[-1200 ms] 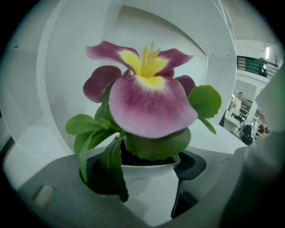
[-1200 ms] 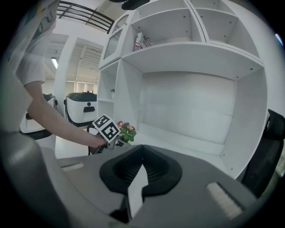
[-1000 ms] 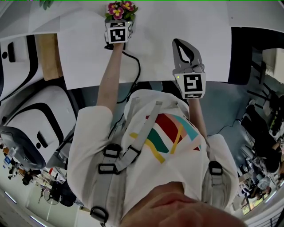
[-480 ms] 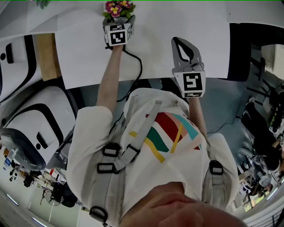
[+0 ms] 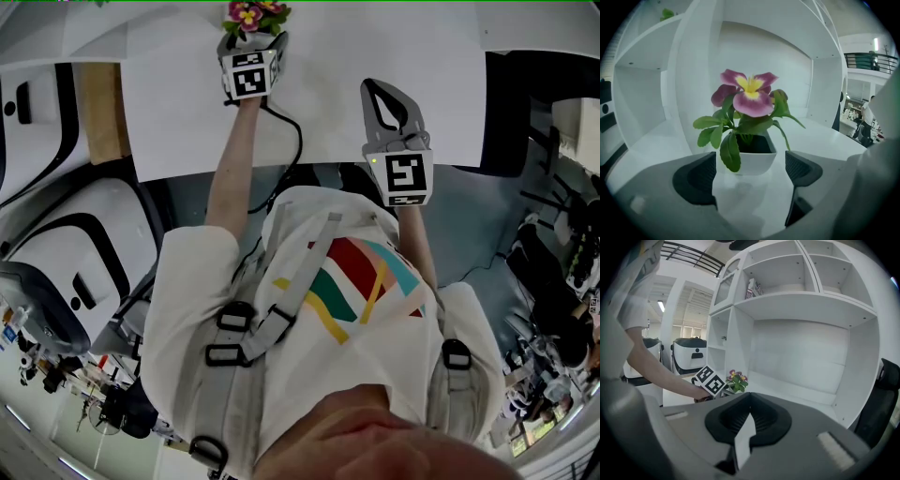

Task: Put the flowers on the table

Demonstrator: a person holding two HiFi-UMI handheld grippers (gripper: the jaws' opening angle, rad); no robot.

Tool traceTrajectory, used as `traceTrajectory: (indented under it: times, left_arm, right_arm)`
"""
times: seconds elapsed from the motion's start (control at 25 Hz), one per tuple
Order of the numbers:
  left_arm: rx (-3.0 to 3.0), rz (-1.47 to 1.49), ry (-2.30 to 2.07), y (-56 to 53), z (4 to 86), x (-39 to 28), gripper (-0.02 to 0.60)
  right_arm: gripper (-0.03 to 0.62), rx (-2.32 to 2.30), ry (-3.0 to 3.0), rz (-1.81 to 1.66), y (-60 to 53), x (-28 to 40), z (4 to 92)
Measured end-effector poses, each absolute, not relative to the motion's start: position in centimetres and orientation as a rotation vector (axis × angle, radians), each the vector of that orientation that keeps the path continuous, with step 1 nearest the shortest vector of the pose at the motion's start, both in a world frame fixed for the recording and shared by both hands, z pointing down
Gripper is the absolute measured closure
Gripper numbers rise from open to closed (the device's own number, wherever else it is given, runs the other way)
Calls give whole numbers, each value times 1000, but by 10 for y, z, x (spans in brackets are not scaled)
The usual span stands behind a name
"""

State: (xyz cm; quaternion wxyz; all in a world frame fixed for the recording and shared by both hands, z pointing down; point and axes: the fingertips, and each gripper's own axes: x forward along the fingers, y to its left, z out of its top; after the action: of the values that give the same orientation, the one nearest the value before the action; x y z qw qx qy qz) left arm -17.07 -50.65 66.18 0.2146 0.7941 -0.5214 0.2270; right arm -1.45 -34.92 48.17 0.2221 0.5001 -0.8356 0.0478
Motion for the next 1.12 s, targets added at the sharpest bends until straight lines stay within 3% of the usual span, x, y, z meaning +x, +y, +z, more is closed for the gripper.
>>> traceTrajectory:
  times: [0.36,0.64,0.76,1.04,1.08,1.12]
  left_arm:
    - [2224,545,-1567,-487,620,-187,112]
    - [2329,332,-1699,-481,526,-193,127]
    - [2402,238,-1745,-470,473,-188,199]
    - [2580,-28,-1923,-414,359,-171,535]
    - [2597,-55,-1937,-408,349,-168,574]
    - [2612,-79,-1944,-402,341,-165,575]
  right_arm:
    - [592,1359,-2360,83,-338,-15,466]
    - [593,1344,-2426,26,-344,-15,447]
    - [592,1339,-2459,-7,-346,-16,437]
    - [592,1340,-2538,-52,-353,-19,417]
    - [592,1341,-2546,-55,-353,-18,415]
    - [592,1342,-2553,-56,-354,-17,414]
